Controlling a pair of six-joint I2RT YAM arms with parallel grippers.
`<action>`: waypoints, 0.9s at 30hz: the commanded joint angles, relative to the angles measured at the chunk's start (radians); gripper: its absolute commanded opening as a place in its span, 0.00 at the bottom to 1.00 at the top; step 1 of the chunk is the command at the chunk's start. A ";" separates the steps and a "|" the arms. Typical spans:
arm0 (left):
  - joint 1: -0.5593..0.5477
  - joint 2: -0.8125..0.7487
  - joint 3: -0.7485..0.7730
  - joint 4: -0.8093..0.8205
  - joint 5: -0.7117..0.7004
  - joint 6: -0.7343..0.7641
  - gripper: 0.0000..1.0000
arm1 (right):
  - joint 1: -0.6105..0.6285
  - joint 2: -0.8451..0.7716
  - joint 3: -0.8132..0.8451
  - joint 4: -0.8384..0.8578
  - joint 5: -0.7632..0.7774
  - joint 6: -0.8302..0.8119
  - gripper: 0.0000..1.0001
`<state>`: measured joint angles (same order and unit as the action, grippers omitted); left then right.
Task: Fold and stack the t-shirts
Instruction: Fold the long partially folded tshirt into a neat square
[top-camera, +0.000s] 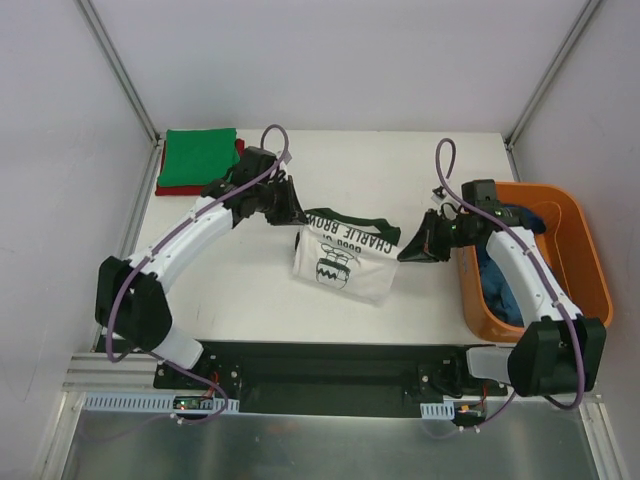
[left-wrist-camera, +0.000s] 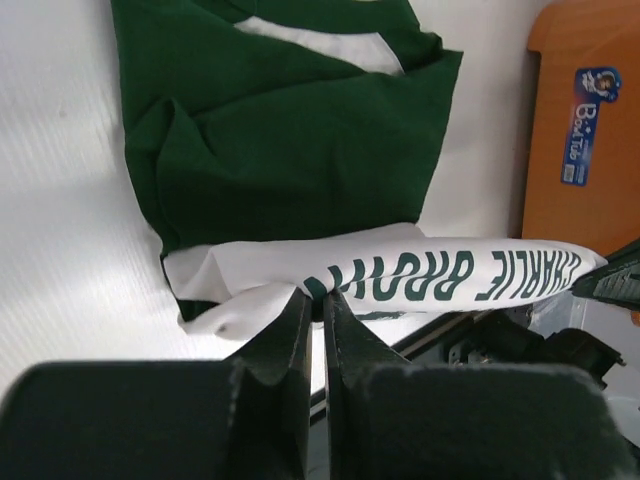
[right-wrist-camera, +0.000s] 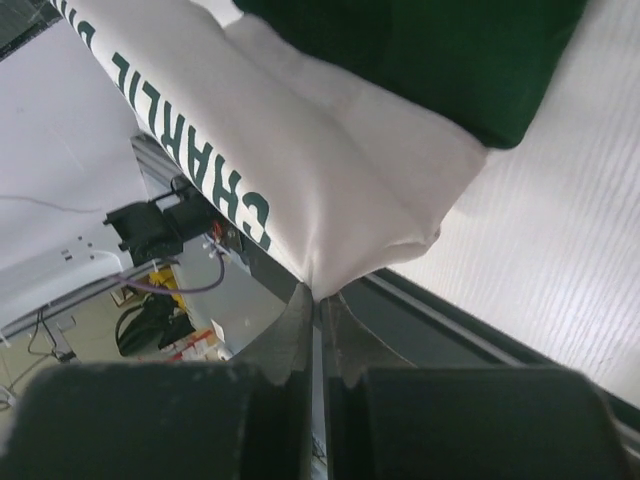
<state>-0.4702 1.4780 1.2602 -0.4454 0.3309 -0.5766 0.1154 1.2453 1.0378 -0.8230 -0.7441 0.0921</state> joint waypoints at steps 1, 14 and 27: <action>0.048 0.112 0.123 0.051 -0.052 0.044 0.00 | -0.048 0.089 0.076 0.064 0.060 -0.026 0.01; 0.113 0.467 0.366 0.051 -0.009 0.061 0.00 | -0.069 0.434 0.271 0.206 0.138 0.023 0.01; 0.136 0.659 0.499 0.050 0.096 0.087 0.19 | -0.069 0.634 0.384 0.208 0.203 0.066 0.19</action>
<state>-0.3553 2.1208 1.6867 -0.4023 0.4183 -0.5285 0.0593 1.8668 1.3399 -0.5976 -0.6048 0.1516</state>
